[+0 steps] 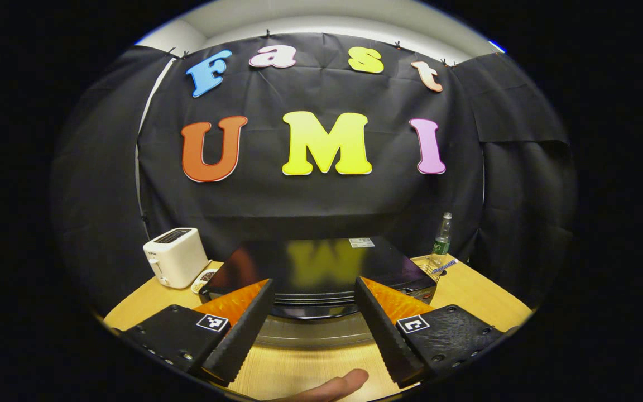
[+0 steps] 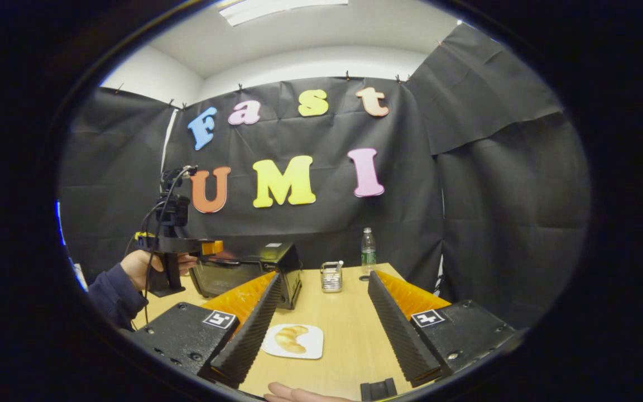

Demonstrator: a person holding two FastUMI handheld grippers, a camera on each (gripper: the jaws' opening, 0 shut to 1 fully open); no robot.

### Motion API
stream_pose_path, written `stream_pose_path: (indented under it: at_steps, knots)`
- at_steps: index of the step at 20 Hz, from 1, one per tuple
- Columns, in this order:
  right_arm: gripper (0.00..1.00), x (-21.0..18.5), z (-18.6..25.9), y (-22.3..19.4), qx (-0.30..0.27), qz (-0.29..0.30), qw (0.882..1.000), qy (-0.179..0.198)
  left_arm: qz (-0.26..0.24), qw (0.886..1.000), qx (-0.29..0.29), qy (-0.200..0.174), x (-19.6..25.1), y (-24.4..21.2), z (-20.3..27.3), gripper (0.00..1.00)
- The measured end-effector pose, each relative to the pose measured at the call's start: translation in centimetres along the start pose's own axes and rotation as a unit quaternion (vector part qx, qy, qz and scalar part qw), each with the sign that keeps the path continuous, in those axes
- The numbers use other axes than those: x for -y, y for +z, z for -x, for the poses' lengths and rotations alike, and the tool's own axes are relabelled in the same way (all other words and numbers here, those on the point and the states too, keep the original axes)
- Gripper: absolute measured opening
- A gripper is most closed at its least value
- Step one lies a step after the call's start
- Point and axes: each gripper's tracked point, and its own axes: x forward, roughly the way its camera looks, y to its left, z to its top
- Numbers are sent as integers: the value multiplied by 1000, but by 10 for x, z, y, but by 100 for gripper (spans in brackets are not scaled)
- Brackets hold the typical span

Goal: Open the electric oven with the left hand, put the food in, and close the electric oven.

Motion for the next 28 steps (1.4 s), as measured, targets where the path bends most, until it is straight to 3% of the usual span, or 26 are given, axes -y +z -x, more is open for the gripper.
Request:
stream_pose_path:
  at_steps: [3, 4, 5, 7, 12, 13, 14, 17, 26, 27, 28]
  knots:
    - [96, 8, 0, -5, -4, -3, 1000, -7, -1, 1000, -15, -1, 0, -11, -17, 95]
    - [96, 12, 1, -5, -1, -7, 1000, -12, -1, 1000, -27, 0, -2, -18, -21, 84]
    - [96, 16, 2, -2, 5, -12, 1000, -19, 3, 999, -40, 0, -2, -24, -23, 97]
    - [96, 20, 4, 0, 13, -14, 999, -26, 5, 998, -65, 1, -2, -37, -25, 98]
    - [96, 15, 8, -1, 12, -9, 1000, -17, 14, 998, -62, -3, -2, -40, -19, 99]
    - [96, 11, 8, -3, 6, -14, 1000, -12, 14, 998, -60, -2, -1, -40, -16, 91]
    - [96, 7, 8, -7, -1, -20, 1000, -4, 16, 998, -55, 0, -1, -40, -14, 100]
    - [96, -4, 10, -12, -16, -33, 999, 18, 15, 999, -52, 4, 2, -47, 1, 100]
    - [97, -10, -3, -41, -59, -58, 996, 24, 5, 999, -33, 19, 8, -94, 63, 100]
    - [97, -8, -4, -41, -57, -58, 996, 19, 5, 999, -35, 19, 10, -101, 68, 92]
    - [97, -8, -5, -42, -55, -57, 997, 15, 4, 999, -39, 19, 11, -108, 72, 100]
